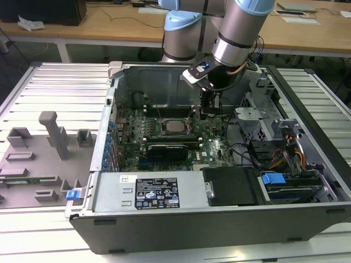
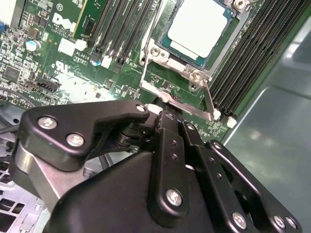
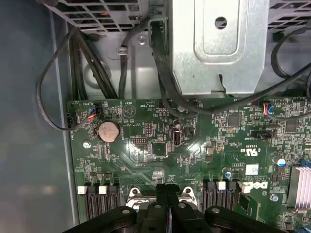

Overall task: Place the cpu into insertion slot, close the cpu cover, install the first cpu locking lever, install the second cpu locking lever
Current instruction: 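Close the cpu cover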

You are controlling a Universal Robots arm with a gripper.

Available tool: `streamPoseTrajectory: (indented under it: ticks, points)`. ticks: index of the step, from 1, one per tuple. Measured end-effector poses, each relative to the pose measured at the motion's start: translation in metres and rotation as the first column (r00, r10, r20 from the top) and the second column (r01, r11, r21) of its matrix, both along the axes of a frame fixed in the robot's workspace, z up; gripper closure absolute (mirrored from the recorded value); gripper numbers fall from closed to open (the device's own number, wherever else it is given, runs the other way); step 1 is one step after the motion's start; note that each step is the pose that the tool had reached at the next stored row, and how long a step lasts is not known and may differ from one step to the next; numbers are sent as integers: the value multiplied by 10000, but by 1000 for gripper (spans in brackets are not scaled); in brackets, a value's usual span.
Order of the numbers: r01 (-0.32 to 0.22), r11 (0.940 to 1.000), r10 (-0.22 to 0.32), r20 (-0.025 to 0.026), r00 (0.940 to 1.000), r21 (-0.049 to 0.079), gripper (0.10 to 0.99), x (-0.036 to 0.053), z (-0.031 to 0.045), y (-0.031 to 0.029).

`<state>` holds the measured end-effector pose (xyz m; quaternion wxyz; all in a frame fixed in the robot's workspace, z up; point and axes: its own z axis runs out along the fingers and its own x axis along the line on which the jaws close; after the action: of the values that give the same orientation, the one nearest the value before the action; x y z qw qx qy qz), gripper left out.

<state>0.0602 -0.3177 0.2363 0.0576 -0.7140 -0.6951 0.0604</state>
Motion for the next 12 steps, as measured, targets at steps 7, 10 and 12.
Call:
streamPoseTrajectory:
  ticks: [7, 10, 12]
  points:
    - [1, 10000, -1, 53, 10000, 0, 980, -46, 0, 0]
    - [1, 10000, -1, 181, 9998, -1, 980, -133, 0, 0]
    - [1, 10000, -1, 242, 9997, -2, 980, -151, 3, 0]
